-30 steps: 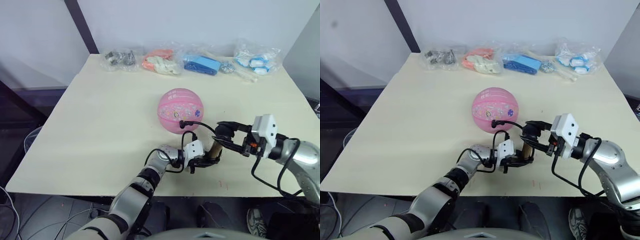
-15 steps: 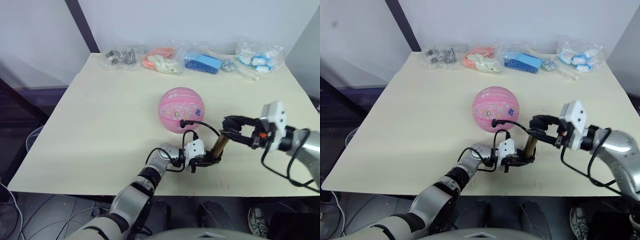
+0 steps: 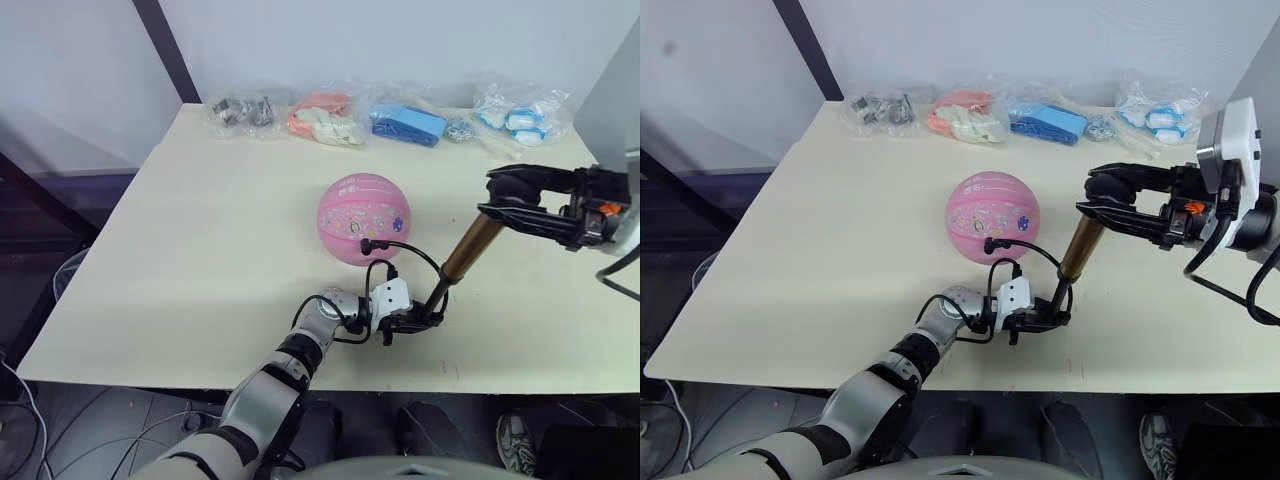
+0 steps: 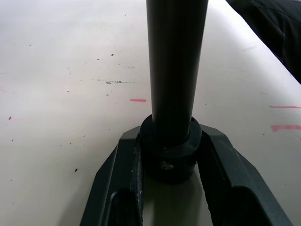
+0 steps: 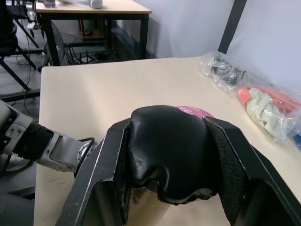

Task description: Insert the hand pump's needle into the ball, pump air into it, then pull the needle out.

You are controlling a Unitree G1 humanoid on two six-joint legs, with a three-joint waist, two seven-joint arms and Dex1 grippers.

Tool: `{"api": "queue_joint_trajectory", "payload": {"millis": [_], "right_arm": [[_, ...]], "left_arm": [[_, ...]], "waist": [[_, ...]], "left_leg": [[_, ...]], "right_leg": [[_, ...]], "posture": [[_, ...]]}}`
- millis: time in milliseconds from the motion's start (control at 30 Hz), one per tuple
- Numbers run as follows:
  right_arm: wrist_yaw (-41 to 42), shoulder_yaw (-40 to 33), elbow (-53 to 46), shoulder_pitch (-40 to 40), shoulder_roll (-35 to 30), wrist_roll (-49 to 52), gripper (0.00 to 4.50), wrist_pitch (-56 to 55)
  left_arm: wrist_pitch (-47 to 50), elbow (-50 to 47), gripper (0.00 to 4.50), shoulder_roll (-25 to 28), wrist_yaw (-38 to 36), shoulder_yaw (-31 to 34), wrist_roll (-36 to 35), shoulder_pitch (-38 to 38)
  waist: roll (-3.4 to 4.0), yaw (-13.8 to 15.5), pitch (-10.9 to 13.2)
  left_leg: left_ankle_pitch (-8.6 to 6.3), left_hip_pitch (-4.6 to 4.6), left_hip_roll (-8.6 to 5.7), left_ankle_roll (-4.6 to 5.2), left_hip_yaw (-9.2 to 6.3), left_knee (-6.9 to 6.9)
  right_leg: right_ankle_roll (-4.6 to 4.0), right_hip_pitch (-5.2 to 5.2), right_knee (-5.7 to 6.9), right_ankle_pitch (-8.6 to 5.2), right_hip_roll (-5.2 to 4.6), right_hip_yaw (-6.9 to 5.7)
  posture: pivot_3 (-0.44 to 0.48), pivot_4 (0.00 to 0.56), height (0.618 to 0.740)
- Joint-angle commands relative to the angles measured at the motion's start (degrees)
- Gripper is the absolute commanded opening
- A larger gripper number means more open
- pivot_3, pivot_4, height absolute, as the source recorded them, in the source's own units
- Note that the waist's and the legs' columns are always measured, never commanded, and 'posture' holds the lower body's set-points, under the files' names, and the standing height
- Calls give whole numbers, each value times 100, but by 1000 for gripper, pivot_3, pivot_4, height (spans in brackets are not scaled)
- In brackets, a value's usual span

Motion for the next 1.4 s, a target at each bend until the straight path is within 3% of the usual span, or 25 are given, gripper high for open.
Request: {"api": "queue_joint_trajectory", "payload": {"millis": [33,333,567,800,1033,1200,1400], "right_arm": [[15,279,-352,435,191,-387,1960,-256],[-4,1651,-85,1505,955,-2032,1960,-1397],[31,2254,448,1876,1348,-2957,1960,-2127],[45,2423,639,2056,1589,-3171,1960,-2404],[70,1582,121,1488,1298,-2266,1960,-1807],[143,727,-103,840,759,-1244,1960,-1029],[60,110,-47,135,290,-499,1960,-427]], "left_arm": [[215,407,1129,155,-39,-225,299,266],[227,383,1129,158,-22,-225,292,276],[237,372,1129,175,-25,-225,292,274],[234,374,1129,167,-21,-225,289,273],[240,388,1129,154,8,-215,284,272],[218,398,1129,154,18,-221,292,267],[135,438,1129,160,124,-241,329,251]], "waist": [[-8,-1,-4],[-34,-27,-35],[-45,-45,-57],[-42,-57,-62],[-37,-55,-56],[3,-20,-20],[-4,-5,-9]], "left_leg": [[0,1,1,0,-1,0],[0,15,5,0,4,-1],[0,19,6,0,6,-3],[0,20,6,0,5,-3],[0,17,4,0,5,-3],[0,5,-2,0,4,2],[0,2,-1,0,-1,1]], "right_leg": [[0,1,0,0,1,-1],[0,8,1,0,8,3],[0,9,1,0,10,4],[0,10,1,-1,11,4],[0,9,1,0,8,5],[0,2,1,0,2,4],[0,2,0,0,2,0]], "posture": [[0,150,740],[0,150,740],[0,150,740],[0,150,740],[0,150,740],[0,150,740],[0,150,740]]}}
